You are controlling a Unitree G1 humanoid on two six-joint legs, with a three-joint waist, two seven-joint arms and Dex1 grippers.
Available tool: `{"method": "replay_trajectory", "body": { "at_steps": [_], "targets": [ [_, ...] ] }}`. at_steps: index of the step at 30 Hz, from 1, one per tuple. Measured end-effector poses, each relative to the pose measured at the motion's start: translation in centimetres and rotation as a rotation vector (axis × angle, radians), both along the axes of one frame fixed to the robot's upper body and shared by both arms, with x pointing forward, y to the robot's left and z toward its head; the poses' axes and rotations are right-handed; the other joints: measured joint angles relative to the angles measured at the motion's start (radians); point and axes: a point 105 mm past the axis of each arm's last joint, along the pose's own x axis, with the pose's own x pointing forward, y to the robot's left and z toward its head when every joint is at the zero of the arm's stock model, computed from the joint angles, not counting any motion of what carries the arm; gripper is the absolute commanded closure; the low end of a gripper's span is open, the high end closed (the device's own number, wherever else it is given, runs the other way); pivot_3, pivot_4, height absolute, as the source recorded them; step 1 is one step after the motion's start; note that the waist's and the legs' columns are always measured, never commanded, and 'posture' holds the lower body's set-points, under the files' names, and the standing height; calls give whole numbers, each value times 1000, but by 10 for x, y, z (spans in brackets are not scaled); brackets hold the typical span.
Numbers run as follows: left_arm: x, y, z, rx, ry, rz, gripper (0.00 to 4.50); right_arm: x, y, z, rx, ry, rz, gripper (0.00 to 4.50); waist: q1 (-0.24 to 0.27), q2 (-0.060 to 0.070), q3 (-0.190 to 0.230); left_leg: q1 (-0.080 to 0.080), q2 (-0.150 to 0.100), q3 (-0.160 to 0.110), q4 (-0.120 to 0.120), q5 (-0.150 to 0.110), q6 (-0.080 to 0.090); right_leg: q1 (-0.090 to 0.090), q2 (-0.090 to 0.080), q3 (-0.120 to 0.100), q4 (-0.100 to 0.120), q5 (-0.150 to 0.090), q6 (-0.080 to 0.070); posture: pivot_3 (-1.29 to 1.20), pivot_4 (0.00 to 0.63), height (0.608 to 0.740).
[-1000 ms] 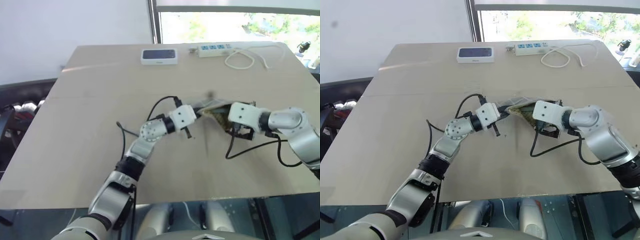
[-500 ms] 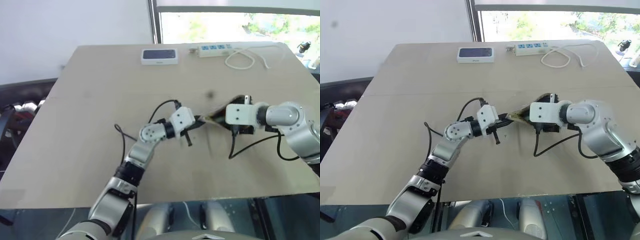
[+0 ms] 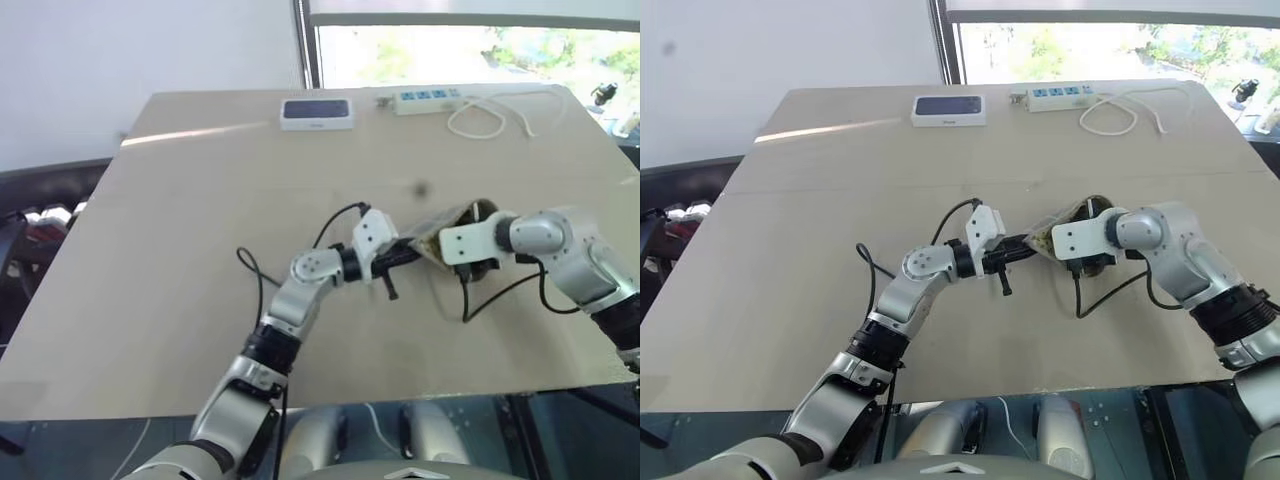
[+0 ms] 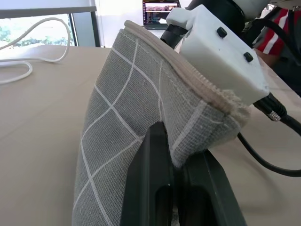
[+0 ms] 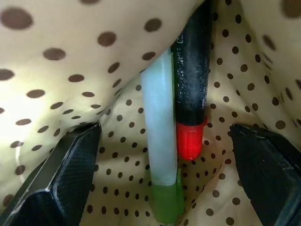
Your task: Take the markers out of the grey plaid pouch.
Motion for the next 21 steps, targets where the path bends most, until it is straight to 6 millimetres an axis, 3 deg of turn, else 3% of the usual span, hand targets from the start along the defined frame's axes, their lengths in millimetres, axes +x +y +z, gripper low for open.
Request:
{"method": "replay_trajectory", "body": {
  "at_steps": [2,5,6,7,11,21],
  "targets": [
    [-1,-1,1,-6,7,-4,4500,1,0,-1,-2,-1,4,269,-1,0,0,1,0,0,0,0,0,0,0,0,0,0,0,0,150,740],
    [-3,-3,3,-14,23,-13,4500,6,-1,-6,3,4,12,1270,-2,-1,-1,2,1,1,0,0,0,2,1,1,1,0,0,0,150,740],
    [-3,-2,2,-14,29,-10,4500,7,-1,-8,6,5,15,1776,-2,-1,-1,2,1,1,0,0,0,2,1,1,1,0,0,0,150,740],
    [-3,-1,1,-15,37,-7,4500,8,-1,-11,11,6,18,2611,0,-1,-1,3,1,1,0,0,0,2,1,1,1,0,0,0,150,740],
    [-2,0,2,-16,43,-8,4500,12,-2,-12,9,-11,23,4082,5,-1,-1,2,1,1,0,0,0,2,1,1,0,0,0,0,150,740],
    [-5,-1,3,-10,45,-22,4500,8,-3,-10,24,-27,45,4211,5,-1,-1,2,1,1,0,0,0,2,1,0,0,0,0,0,150,740]
  ]
}}
